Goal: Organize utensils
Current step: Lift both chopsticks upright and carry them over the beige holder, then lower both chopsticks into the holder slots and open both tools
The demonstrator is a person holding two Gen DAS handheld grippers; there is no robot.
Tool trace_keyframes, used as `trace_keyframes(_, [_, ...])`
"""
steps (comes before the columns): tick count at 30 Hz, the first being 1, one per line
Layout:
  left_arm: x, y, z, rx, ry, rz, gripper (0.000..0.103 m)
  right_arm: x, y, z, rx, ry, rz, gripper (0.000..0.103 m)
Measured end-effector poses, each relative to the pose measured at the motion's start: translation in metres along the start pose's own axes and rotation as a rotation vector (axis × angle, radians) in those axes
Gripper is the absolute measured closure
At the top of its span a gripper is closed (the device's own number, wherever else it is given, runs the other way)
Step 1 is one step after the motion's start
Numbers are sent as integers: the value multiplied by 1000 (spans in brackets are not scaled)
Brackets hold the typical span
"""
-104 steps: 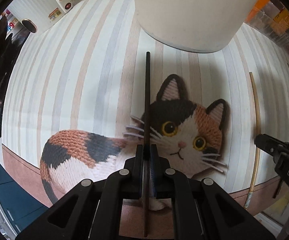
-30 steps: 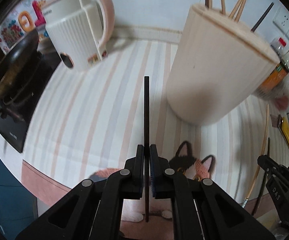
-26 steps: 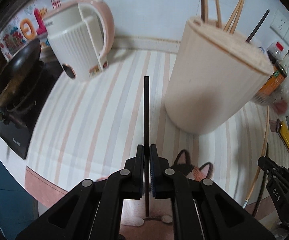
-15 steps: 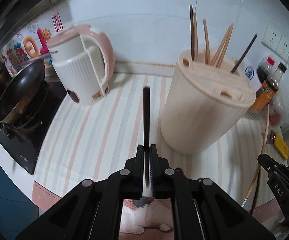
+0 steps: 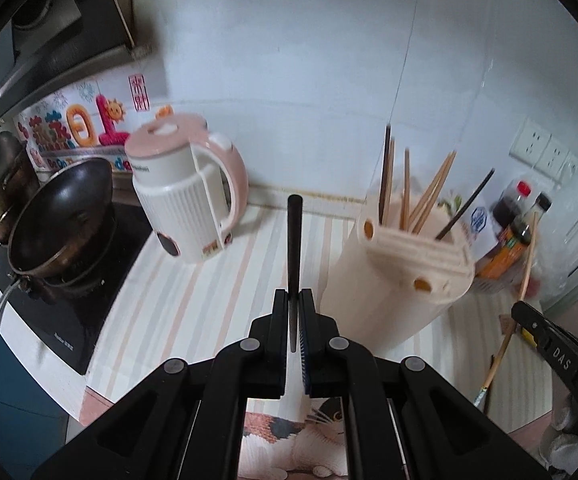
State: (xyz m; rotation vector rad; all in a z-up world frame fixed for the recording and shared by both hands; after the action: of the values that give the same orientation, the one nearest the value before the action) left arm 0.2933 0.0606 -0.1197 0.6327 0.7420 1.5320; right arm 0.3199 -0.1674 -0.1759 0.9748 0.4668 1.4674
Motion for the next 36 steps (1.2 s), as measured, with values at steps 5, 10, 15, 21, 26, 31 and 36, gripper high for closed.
trace_keyframes(5, [1, 27, 27, -43, 36, -42, 100, 13, 20, 32, -54, -44, 80, 96])
trace_keyframes(10, [-7, 49, 58, -90, 59, -92, 100, 30, 33, 68, -124, -42, 114, 96])
trace_keyframes(15, [-21, 64, 85, -118, 70, -157, 100, 40, 36, 107, -182, -56, 130, 96])
trace_keyframes(21, [-42, 72, 115, -155, 35, -192, 100, 46, 27, 144, -229, -83, 136, 96])
trace_keyframes(26, [-61, 49, 131, -135, 0, -203, 100, 43, 9, 163, -266, -101, 122, 96])
trace_keyframes(31, [-76, 10, 139, -82, -28, -196, 100, 38, -20, 172, -289, -127, 117, 96])
trace_keyframes(36, [-85, -32, 134, 15, -51, -203, 100, 39, -44, 167, -307, -112, 114, 96])
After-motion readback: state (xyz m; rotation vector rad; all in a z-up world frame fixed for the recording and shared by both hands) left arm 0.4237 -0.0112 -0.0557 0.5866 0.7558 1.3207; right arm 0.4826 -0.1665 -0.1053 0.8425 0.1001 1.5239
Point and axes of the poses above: each gripper's, at about its wrist camera, not at the fingertips, and y roughly against the way its jaws point, x to its left, z to its top, the point moved 5 cm from there along -y, roughly the way its jaws point, and after that the axes turned 3 degrees about z, right-handed, at the moved point
